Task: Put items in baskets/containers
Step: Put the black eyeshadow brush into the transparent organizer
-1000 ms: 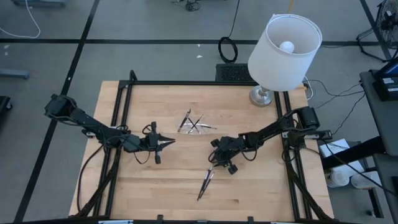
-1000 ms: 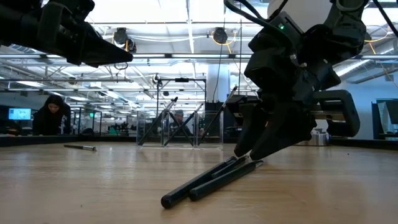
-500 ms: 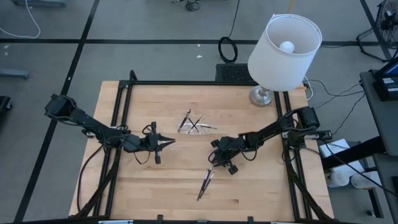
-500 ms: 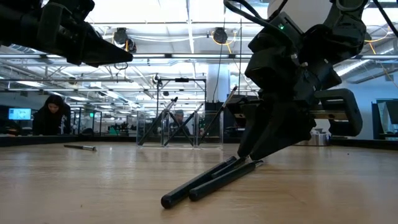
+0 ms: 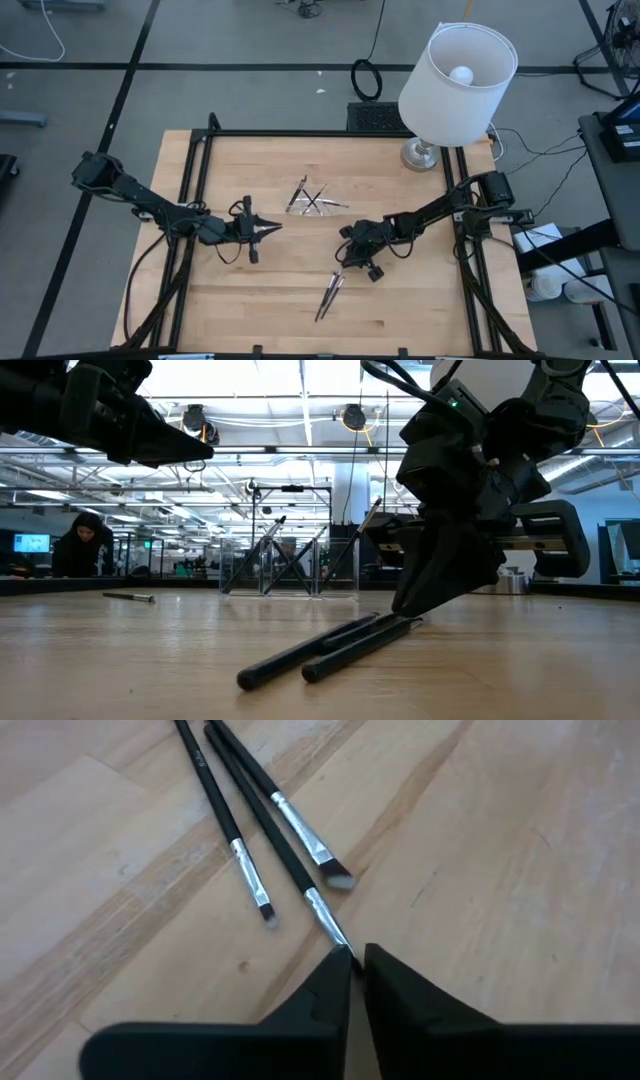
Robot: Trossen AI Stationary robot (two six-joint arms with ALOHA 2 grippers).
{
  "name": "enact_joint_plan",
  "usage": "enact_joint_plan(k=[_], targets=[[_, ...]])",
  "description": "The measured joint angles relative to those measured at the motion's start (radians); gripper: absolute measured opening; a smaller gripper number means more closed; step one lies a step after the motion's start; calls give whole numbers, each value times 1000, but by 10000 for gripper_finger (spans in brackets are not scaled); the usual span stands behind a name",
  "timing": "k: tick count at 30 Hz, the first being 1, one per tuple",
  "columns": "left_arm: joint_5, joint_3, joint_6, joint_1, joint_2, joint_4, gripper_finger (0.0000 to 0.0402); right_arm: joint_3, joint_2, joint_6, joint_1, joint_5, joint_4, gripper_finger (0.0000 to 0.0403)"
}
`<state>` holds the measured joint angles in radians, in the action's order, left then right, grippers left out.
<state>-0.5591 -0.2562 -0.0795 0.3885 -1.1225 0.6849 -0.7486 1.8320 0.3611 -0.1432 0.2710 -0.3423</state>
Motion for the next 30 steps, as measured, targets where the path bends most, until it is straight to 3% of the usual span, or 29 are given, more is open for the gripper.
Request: enact_joint_plan(k=[10,17,26,30], targets=[[0,0,-1,0,0,0,35,0,0,26,6,0,17,1],[0,1,5,0,0,0,35,3,-80,30,-30,-27,71,0],[4,1,6,0,0,0,35,2,-253,47,-105,-196,177,0],[6,1,6,-1,0,-1,35,-69,-348,19,-148,-326,334,0]])
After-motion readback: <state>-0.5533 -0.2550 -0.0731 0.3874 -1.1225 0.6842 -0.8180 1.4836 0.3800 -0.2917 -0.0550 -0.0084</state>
